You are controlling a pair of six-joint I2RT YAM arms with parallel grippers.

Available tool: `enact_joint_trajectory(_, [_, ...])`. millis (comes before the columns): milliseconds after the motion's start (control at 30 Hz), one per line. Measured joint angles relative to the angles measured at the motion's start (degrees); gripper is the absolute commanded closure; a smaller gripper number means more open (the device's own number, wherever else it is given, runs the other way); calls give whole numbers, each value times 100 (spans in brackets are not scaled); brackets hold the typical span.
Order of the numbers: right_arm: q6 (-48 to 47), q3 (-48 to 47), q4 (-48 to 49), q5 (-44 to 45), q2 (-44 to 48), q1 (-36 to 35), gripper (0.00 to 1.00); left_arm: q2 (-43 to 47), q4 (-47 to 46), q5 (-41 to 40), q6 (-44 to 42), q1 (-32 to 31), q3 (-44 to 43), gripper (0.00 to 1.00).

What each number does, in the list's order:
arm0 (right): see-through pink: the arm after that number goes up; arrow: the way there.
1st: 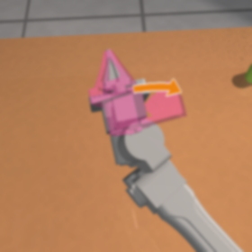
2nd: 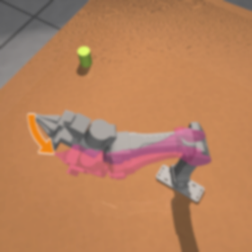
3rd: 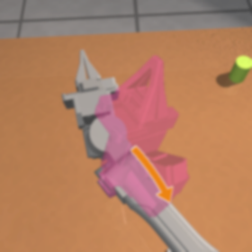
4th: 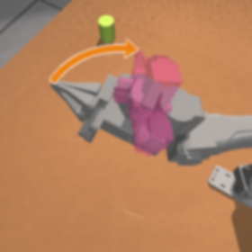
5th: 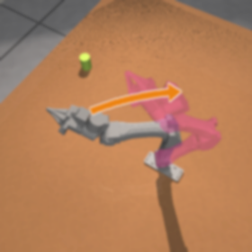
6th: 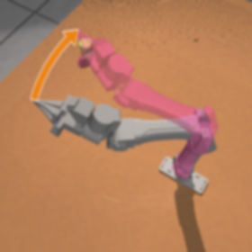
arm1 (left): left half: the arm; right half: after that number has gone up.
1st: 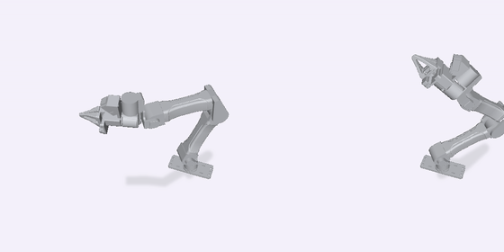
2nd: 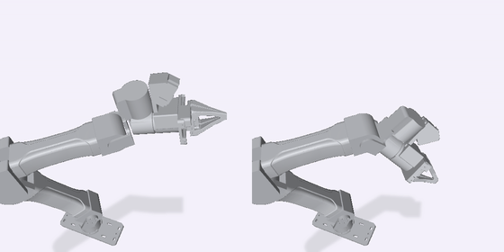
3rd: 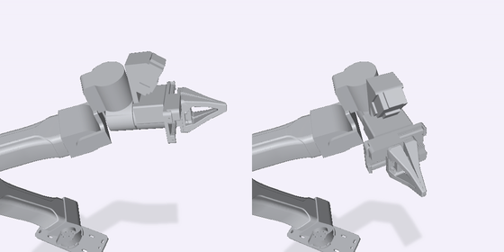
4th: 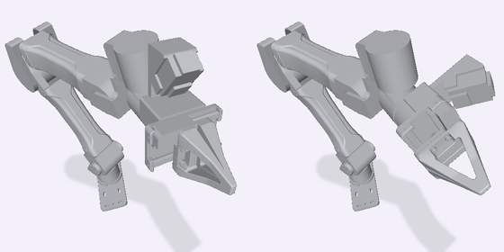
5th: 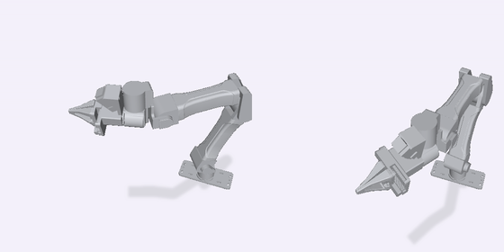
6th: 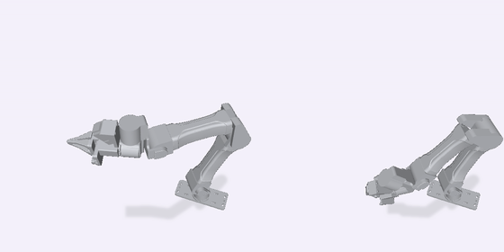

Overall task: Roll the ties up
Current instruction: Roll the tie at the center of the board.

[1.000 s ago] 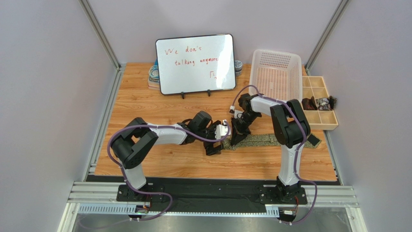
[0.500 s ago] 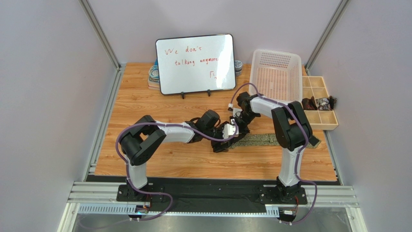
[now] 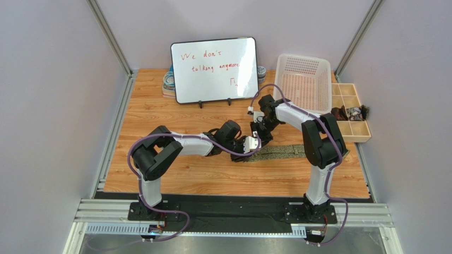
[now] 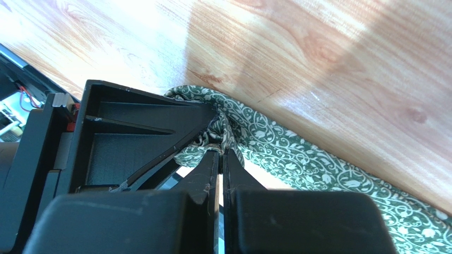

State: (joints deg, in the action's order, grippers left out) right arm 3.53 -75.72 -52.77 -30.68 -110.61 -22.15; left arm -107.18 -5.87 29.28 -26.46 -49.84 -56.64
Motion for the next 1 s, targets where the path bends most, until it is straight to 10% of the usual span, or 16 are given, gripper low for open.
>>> enact_joint_trajectory(433, [-24,-44,72,-31,-446,-4,100,15,48,-46,-17,17,17,29])
enact_joint_trajectory(1000, [879,422,527,-625,-455,70,100,538,133,50,254,354,575,34])
